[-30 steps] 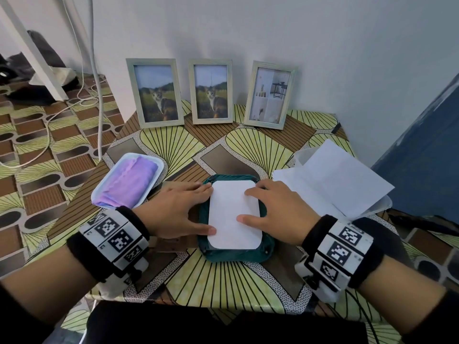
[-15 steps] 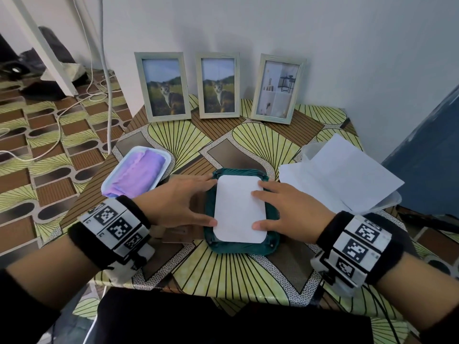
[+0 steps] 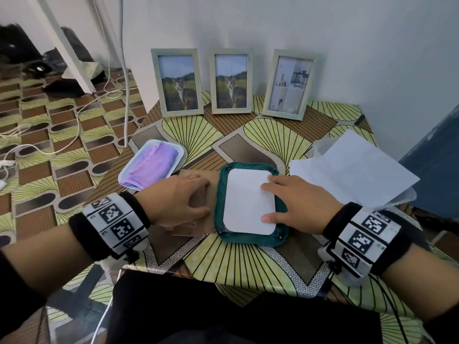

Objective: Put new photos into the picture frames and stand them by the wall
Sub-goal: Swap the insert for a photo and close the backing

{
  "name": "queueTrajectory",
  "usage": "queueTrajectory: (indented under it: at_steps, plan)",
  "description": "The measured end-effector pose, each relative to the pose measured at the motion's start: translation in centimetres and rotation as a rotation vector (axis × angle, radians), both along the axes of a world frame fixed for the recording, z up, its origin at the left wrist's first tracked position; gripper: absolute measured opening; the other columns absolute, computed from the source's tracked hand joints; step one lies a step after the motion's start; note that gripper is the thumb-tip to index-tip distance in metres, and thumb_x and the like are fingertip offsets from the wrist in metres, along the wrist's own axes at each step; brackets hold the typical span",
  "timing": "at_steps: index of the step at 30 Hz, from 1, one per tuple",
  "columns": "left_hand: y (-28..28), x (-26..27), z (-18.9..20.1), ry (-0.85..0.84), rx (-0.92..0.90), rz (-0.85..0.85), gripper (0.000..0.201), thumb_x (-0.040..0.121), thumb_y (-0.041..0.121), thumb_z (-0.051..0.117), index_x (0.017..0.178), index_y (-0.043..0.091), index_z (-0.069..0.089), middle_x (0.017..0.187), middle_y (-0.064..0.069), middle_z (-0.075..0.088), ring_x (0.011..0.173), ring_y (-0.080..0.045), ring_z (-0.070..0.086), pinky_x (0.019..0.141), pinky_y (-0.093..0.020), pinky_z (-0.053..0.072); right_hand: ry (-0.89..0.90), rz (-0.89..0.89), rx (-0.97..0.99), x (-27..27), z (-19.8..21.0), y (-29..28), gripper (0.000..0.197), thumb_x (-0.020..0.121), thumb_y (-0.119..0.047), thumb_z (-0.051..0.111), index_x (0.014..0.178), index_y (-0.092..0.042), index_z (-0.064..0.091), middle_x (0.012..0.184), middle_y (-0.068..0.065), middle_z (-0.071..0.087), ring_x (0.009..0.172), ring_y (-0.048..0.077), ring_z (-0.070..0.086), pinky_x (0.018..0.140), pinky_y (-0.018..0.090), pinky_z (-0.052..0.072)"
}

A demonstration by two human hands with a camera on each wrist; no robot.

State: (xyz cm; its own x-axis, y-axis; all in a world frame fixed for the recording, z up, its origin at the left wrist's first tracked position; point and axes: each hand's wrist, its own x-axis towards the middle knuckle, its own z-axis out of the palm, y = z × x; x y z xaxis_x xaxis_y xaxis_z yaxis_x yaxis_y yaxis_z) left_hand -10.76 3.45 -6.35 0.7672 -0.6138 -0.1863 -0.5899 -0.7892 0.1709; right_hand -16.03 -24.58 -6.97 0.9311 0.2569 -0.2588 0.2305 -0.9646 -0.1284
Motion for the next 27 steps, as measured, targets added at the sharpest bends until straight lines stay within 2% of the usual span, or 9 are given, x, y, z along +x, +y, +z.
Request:
queueTrajectory:
  at_steps: [3, 6, 8, 10, 13, 15, 17, 23, 27]
  plan:
    - [-0.6, -0.2, 0.3, -0.023, -0.025, 0.045, 0.039, 0.089, 0.04, 0.055, 0.12, 0.017, 0.056, 0.112, 0.005, 0.061, 0.086, -0.014, 0.053, 0.074, -0.027, 0.04, -0.003, 0.0, -0.007, 0.0, -0.1, 0.0, 0.078, 0.086, -0.067, 0.052, 0.15, -0.033, 0.026, 0.161, -0.008, 0.016, 0.147, 0.014, 0.014, 0.11, 0.041, 0.033]
    - [-0.3, -0.2, 0.6, 0.037, -0.182, 0.119, 0.026, 0.09, 0.029, 0.053, 0.108, 0.011, 0.06, 0.097, 0.0, 0.067, 0.082, -0.019, 0.058, 0.072, -0.031, 0.047, -0.008, -0.005, 0.004, 0.0, -0.2, -0.1, 0.077, 0.085, -0.067, 0.052, 0.149, -0.035, 0.025, 0.161, -0.01, 0.016, 0.146, 0.013, 0.015, 0.11, 0.039, 0.033]
    - [0.3, -0.1, 0.7, 0.075, -0.261, 0.144, 0.021, 0.091, 0.022, 0.055, 0.108, 0.013, 0.062, 0.092, -0.002, 0.067, 0.08, -0.013, 0.058, 0.069, -0.015, 0.042, -0.012, -0.004, 0.005, -0.1, -0.2, -0.1, 0.077, 0.085, -0.068, 0.051, 0.15, -0.035, 0.024, 0.161, -0.01, 0.015, 0.146, 0.012, 0.014, 0.111, 0.039, 0.033]
    - [1.1, 0.0, 0.8, 0.11, -0.316, 0.165, 0.023, 0.093, 0.019, 0.055, 0.112, 0.015, 0.066, 0.087, -0.003, 0.066, 0.077, -0.007, 0.055, 0.066, -0.009, 0.038, -0.013, -0.002, 0.003, -0.1, -0.2, -0.1, 0.078, 0.085, -0.069, 0.051, 0.151, -0.035, 0.024, 0.162, -0.01, 0.014, 0.147, 0.013, 0.014, 0.112, 0.038, 0.031]
    - [1.8, -0.1, 1.3, 0.217, -0.444, 0.207, 0.034, 0.097, 0.013, 0.052, 0.128, 0.021, 0.064, 0.091, 0.015, 0.07, 0.081, 0.004, 0.061, 0.077, -0.014, 0.048, -0.011, -0.003, 0.006, -0.1, -0.2, -0.1, 0.078, 0.085, -0.068, 0.051, 0.151, -0.035, 0.023, 0.162, -0.01, 0.014, 0.147, 0.013, 0.013, 0.112, 0.038, 0.03]
    - [1.7, -0.2, 1.7, 0.267, -0.553, 0.218, 0.036, 0.098, 0.003, 0.049, 0.129, 0.014, 0.063, 0.072, 0.031, 0.065, 0.069, 0.015, 0.057, 0.065, -0.002, 0.041, -0.006, -0.003, 0.011, 0.0, -0.2, -0.1, 0.078, 0.085, -0.068, 0.051, 0.151, -0.035, 0.023, 0.162, -0.01, 0.014, 0.147, 0.013, 0.014, 0.112, 0.037, 0.03]
    - [1.3, -0.3, 2.3, 0.291, -0.631, 0.206, 0.037, 0.097, -0.004, 0.045, 0.127, 0.01, 0.062, 0.064, 0.037, 0.06, 0.062, 0.02, 0.054, 0.058, 0.003, 0.037, 0.003, -0.004, 0.017, 0.0, -0.2, -0.2, 0.078, 0.085, -0.069, 0.051, 0.151, -0.035, 0.023, 0.162, -0.011, 0.013, 0.147, 0.013, 0.014, 0.113, 0.037, 0.029]
    - [-2.1, -0.5, 3.5, 0.312, -0.641, 0.082, 0.036, 0.095, 0.0, 0.047, 0.12, 0.02, 0.065, 0.085, 0.038, 0.065, 0.079, 0.018, 0.058, 0.07, -0.003, 0.039, 0.012, 0.0, 0.03, 0.0, -0.2, -0.2, 0.076, 0.085, -0.069, 0.05, 0.15, -0.036, 0.024, 0.163, -0.01, 0.012, 0.148, 0.014, 0.013, 0.114, 0.039, 0.027]
    - [-5.3, 0.0, 3.6, 0.256, -0.392, 0.021, 0.041, 0.091, 0.032, 0.044, 0.125, 0.022, 0.065, 0.117, 0.01, 0.067, 0.106, -0.01, 0.06, 0.094, -0.03, 0.046, 0.001, 0.005, 0.046, -0.1, -0.1, -0.2, 0.074, 0.085, -0.069, 0.051, 0.148, -0.036, 0.029, 0.162, -0.008, 0.015, 0.147, 0.015, 0.015, 0.112, 0.037, 0.029]
